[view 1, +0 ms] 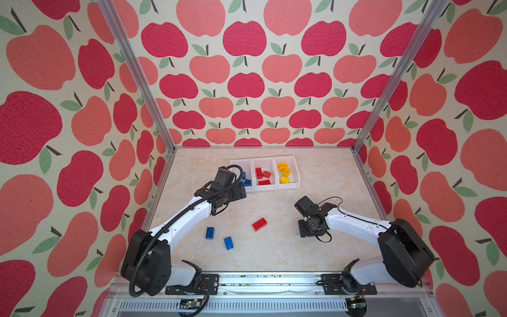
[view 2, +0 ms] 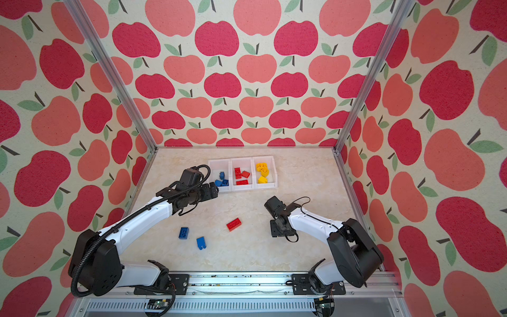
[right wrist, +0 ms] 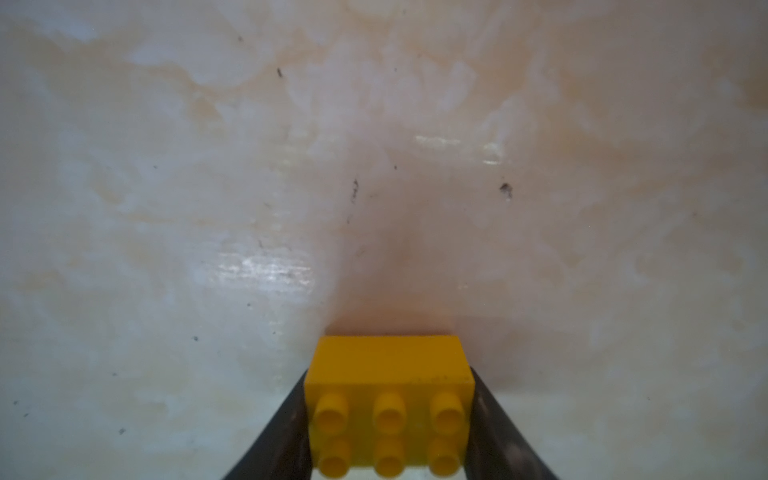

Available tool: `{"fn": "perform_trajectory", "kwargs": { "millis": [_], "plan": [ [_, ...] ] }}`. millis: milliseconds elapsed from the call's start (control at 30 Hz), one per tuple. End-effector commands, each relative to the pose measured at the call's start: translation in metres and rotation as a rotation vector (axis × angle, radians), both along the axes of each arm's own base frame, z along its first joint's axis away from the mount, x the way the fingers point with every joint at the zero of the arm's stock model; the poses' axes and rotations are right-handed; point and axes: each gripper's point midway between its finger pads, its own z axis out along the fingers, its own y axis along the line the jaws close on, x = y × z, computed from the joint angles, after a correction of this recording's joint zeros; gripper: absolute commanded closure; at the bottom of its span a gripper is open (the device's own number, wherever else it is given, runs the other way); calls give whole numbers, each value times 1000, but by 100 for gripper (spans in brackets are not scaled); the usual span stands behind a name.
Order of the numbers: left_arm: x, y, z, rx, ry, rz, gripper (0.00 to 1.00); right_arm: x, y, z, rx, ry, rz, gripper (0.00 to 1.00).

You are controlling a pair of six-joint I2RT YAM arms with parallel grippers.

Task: Sort the legos into containers by color
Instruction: 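Grasp the yellow brick with the right gripper and carry it to the tray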

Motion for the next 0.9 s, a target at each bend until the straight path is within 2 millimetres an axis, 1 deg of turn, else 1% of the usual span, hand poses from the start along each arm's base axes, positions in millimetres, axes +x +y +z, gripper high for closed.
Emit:
{"fn": "perform_trajectory", "kwargs": {
  "millis": [0,100,233,400,533,700,867],
  "plan": [
    [-5,4,8,-2,11,27,9,9,7,26,7,-37,22,57],
    [-10,7,5,-2,17,40,8,22,11,44,6,-74,38,57],
    [-16,12,3,-7,21,50,7,46,17,66,28,-122,45,57],
    [-19,21,6,-1,15,67,7,85,30,90,64,-175,67,57],
    [-21,22,8,3,12,50,6,120,43,106,66,-230,98,57],
    [-24,17,-2,4,49,15,5,166,53,121,68,-292,98,57],
    [-24,16,-4,-2,54,12,5,206,60,123,71,-318,103,58]
  ]
}}
